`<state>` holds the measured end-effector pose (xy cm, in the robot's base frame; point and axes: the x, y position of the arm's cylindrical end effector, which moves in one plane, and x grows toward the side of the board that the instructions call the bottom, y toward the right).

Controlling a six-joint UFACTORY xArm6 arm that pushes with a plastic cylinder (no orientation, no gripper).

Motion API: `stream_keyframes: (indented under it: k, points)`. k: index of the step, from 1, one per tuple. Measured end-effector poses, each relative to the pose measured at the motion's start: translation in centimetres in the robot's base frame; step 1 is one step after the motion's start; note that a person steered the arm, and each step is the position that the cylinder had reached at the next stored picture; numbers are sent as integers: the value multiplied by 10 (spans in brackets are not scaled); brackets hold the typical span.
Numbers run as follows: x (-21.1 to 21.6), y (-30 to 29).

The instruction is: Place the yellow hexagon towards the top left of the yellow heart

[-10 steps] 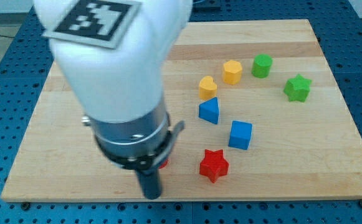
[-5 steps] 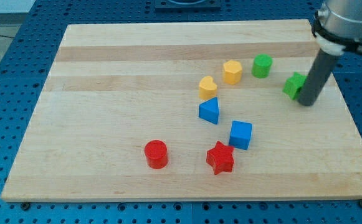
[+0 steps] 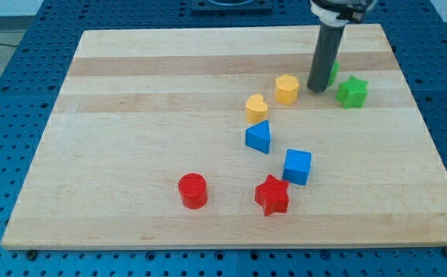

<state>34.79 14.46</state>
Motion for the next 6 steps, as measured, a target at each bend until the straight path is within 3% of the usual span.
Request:
stream_keyframes:
  k: [1, 4, 6]
  points:
    - [-6, 2]
    - [-6, 94]
    - [-48, -4]
